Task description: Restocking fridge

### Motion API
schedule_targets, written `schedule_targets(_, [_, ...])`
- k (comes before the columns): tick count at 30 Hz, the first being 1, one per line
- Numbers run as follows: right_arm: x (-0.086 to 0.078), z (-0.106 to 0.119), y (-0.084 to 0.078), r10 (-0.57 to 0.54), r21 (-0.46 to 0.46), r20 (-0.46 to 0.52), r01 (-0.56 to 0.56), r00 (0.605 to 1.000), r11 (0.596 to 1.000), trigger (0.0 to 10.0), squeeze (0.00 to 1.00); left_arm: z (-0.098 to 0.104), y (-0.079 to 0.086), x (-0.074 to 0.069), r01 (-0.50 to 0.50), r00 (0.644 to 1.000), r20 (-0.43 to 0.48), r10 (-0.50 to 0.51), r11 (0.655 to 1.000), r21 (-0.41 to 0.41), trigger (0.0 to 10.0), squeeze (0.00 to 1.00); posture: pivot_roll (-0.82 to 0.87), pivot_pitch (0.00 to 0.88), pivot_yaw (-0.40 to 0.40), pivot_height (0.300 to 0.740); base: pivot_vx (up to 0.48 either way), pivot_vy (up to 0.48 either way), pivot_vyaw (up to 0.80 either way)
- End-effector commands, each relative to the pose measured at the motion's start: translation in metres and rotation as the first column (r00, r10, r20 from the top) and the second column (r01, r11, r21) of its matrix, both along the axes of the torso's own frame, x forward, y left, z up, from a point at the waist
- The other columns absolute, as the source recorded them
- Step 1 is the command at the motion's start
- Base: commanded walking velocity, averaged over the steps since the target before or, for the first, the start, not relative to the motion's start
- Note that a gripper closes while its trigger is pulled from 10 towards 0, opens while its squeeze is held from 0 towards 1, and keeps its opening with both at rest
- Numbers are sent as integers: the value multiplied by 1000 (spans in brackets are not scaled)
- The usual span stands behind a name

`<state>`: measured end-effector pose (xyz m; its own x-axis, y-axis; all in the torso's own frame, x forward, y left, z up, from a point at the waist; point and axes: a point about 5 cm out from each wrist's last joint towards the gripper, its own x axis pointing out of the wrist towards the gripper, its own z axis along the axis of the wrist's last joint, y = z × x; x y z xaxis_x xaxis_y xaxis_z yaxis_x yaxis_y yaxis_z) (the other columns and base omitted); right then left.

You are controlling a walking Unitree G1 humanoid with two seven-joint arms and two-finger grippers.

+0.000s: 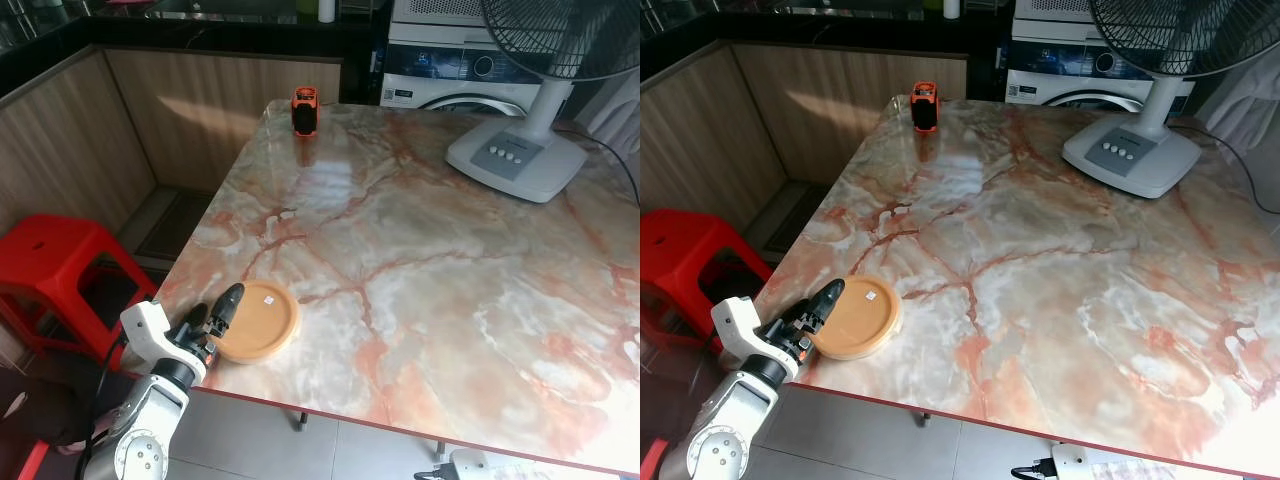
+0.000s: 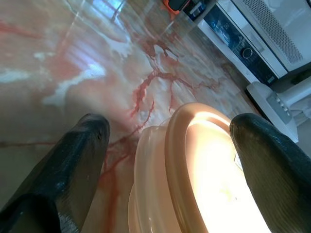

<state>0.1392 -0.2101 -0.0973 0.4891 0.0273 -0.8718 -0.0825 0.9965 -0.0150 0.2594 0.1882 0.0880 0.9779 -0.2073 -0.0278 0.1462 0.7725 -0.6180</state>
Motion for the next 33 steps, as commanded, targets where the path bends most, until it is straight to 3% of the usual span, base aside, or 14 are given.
schedule_targets(1, [-2,-1,-1,-1,-4,-5,1,1000,1000,10000,0,-2,-3,2,35,999,-14,-35,999,10,10000,0,18,41,-10,740,0,0,0])
schedule_targets(14, [-5,-2,0,4,-8,-10,-4,1000,1000,10000,0,-18,-5,2,81,993,-96,-71,992,102,10000,0,20,41,-5,740,0,0,0])
schedule_targets(15, [-5,-2,0,4,-8,-10,-4,1000,1000,10000,0,-18,-5,2,81,993,-99,-71,991,104,7529,0,20,41,-5,740,0,0,0])
schedule_targets(16, [-5,-2,0,4,-7,-10,-4,1000,1000,10000,0,-19,-5,2,80,992,-107,-68,990,113,3137,0,20,43,-5,740,0,0,0])
schedule_targets(17, [-5,-2,0,4,-7,-10,-4,1000,1000,10000,0,-19,-5,2,80,992,-107,-68,990,113,3137,0,20,43,-5,740,0,0,0])
schedule_targets(18, [-5,-2,0,4,-7,-10,-4,1000,1000,10000,0,-19,-5,2,81,992,-107,-69,990,114,0,0,22,45,-4,740,0,0,0])
schedule_targets(33, [-5,-2,0,30,-16,-17,-30,999,999,10000,0,-19,-6,2,90,992,-106,-74,985,151,0,0,24,57,-4,740,0,0,0])
